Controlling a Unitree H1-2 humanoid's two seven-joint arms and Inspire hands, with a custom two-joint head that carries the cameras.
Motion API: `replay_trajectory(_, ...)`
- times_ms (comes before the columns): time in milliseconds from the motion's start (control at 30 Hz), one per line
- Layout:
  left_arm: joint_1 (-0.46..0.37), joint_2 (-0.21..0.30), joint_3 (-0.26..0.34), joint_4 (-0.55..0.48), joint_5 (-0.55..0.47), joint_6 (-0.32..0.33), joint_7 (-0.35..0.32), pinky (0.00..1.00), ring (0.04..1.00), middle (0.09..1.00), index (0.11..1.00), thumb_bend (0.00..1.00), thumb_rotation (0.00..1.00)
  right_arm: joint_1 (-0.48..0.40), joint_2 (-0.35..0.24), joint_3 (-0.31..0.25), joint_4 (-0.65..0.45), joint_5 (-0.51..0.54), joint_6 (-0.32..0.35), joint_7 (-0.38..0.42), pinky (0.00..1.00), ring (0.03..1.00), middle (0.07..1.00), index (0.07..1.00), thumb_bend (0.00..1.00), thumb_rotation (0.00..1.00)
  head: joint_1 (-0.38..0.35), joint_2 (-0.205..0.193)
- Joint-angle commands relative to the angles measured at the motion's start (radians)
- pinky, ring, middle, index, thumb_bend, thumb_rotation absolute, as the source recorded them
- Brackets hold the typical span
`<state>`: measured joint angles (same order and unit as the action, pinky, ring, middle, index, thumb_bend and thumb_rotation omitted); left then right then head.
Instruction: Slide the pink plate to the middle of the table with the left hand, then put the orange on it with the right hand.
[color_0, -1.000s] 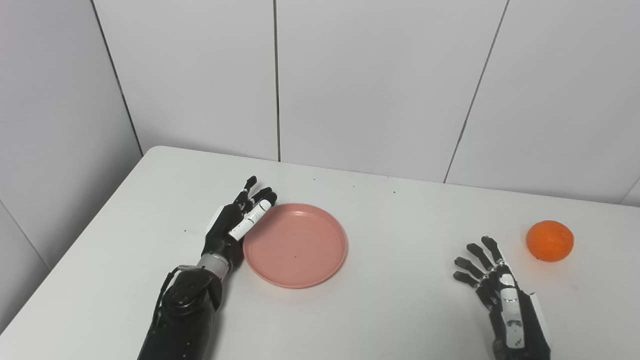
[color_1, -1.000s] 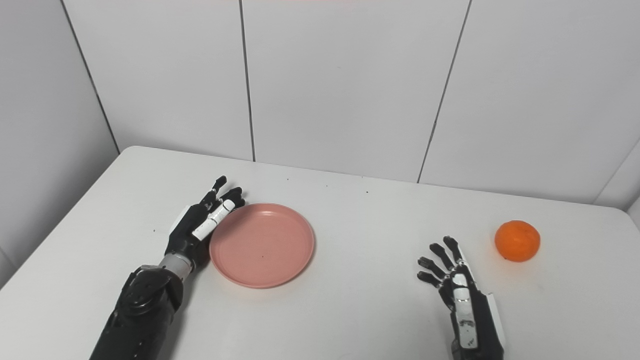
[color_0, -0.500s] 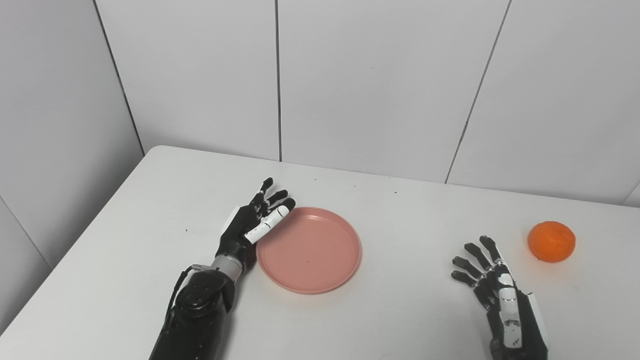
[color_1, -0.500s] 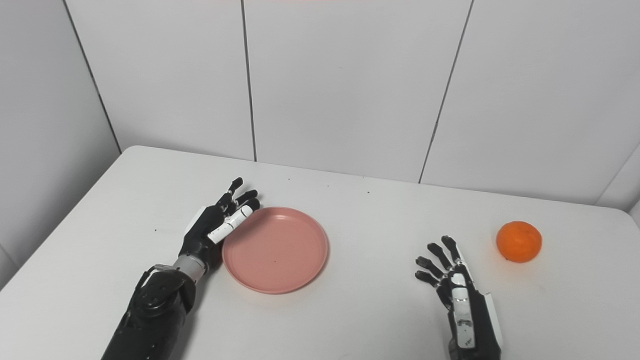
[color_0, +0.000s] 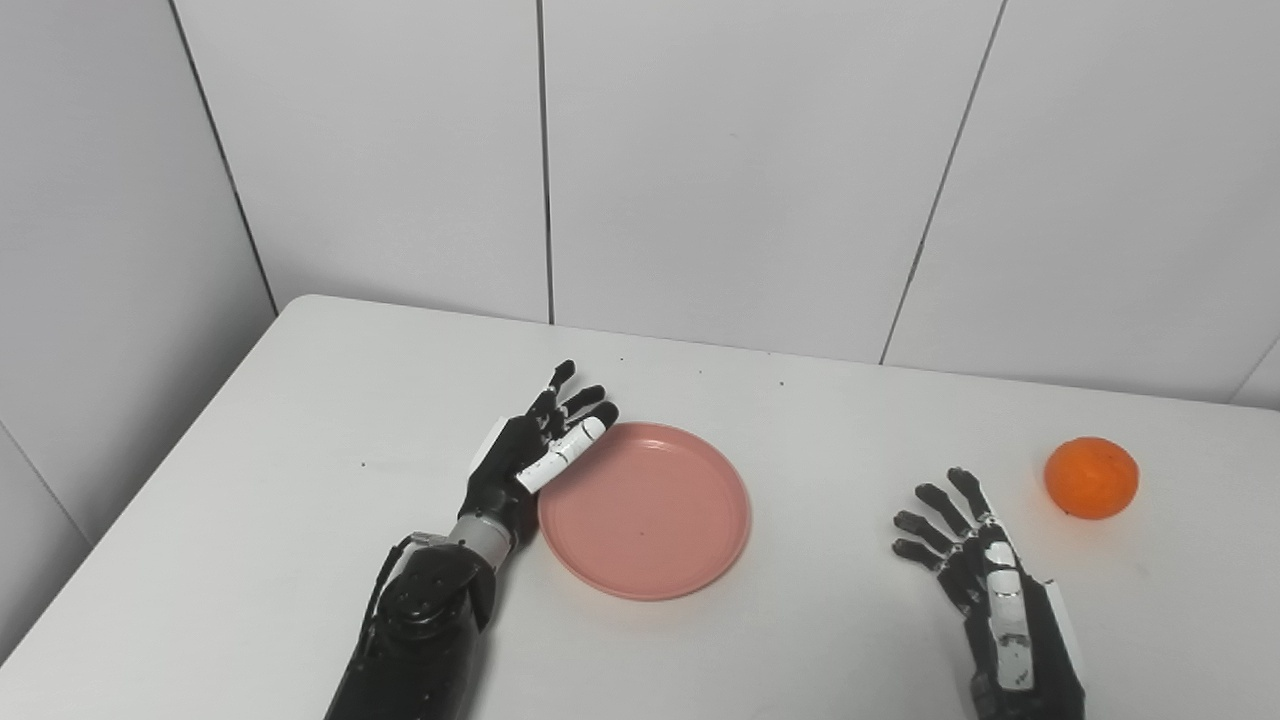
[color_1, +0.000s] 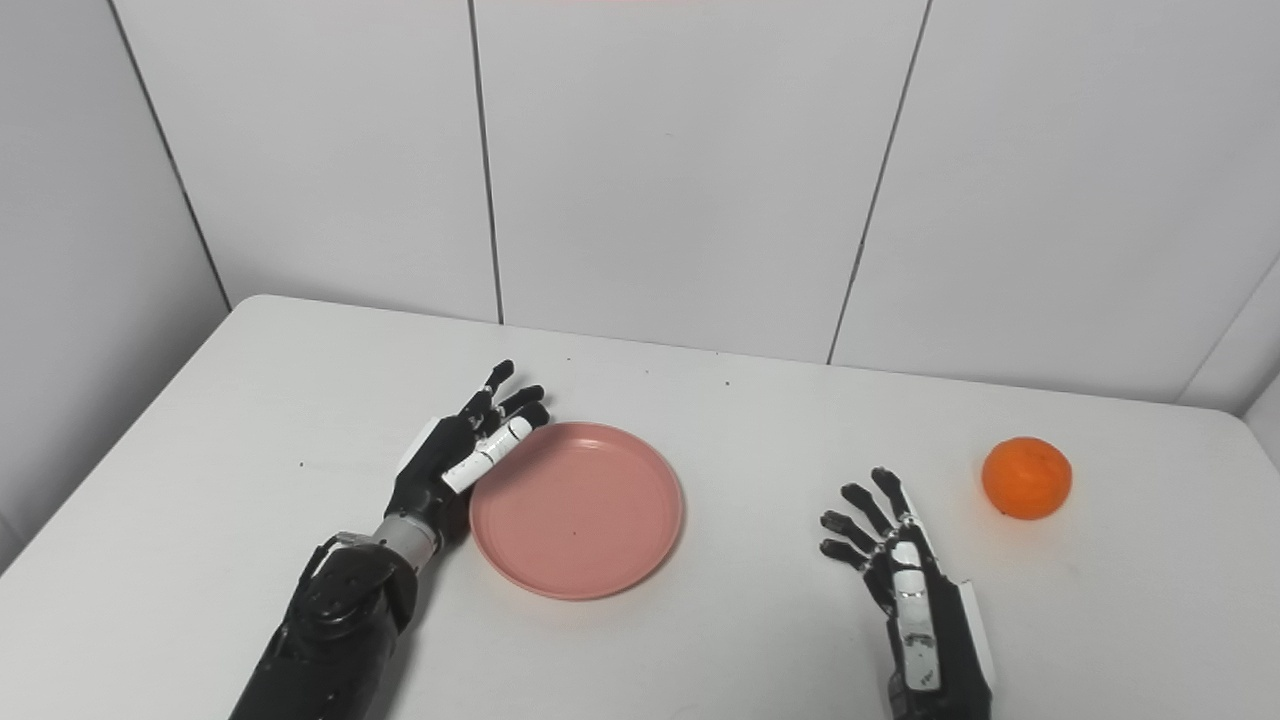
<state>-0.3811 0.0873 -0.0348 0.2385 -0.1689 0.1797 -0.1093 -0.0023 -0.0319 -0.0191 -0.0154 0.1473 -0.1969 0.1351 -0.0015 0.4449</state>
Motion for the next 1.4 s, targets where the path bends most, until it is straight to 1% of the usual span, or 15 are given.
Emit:
replay_trajectory(0,-0.022,-0.025,-0.022,0.011,0.004,0.009,-0.032,0.88,0.846,0.881,1.0,0.76,0.48,0.055,0.033,0.018,0.051,0.003,0.013,-0.007,0.74,0.787,0.869,0.929,0.72,0.99,-0.004,0.002)
replay_trajectory(200,-0.024,-0.035,-0.024,0.017,0.001,0.015,-0.039,0.88,0.855,0.88,1.0,0.77,0.46,0.056,0.041,0.019,0.048,-0.001,0.015,-0.011,0.73,0.781,0.864,0.926,0.74,0.97,-0.031,0.007)
replay_trajectory(400,-0.026,-0.042,-0.035,0.019,0.01,0.011,-0.046,0.87,0.853,0.882,1.0,0.75,0.47,0.06,0.045,0.024,0.037,-0.014,0.023,-0.014,0.74,0.786,0.87,0.927,0.76,0.97,-0.043,0.012)
replay_trajectory(533,-0.029,-0.046,-0.041,0.027,0.015,0.003,-0.048,0.87,0.848,0.88,1.0,0.76,0.48,0.059,0.048,0.028,0.033,-0.024,0.028,-0.017,0.74,0.803,0.883,0.932,0.76,0.98,-0.053,0.014)
replay_trajectory(833,-0.03,-0.045,-0.054,0.033,0.015,0.005,-0.064,0.87,0.844,0.873,1.0,0.76,0.47,0.055,0.064,0.033,0.031,-0.029,0.044,-0.031,0.73,0.787,0.865,0.927,0.77,0.96,-0.1,0.019)
replay_trajectory(1133,-0.035,-0.046,-0.063,0.036,0.012,0.007,-0.077,0.87,0.843,0.88,1.0,0.75,0.46,0.052,0.066,0.046,0.033,-0.052,0.045,-0.043,0.73,0.803,0.884,0.932,0.78,0.98,-0.121,0.022)
replay_trajectory(1367,-0.043,-0.045,-0.06,0.044,0.001,0.013,-0.094,0.89,0.847,0.885,1.0,0.77,0.45,0.05,0.072,0.05,0.036,-0.064,0.05,-0.048,0.74,0.798,0.877,0.932,0.77,0.98,-0.164,0.024)
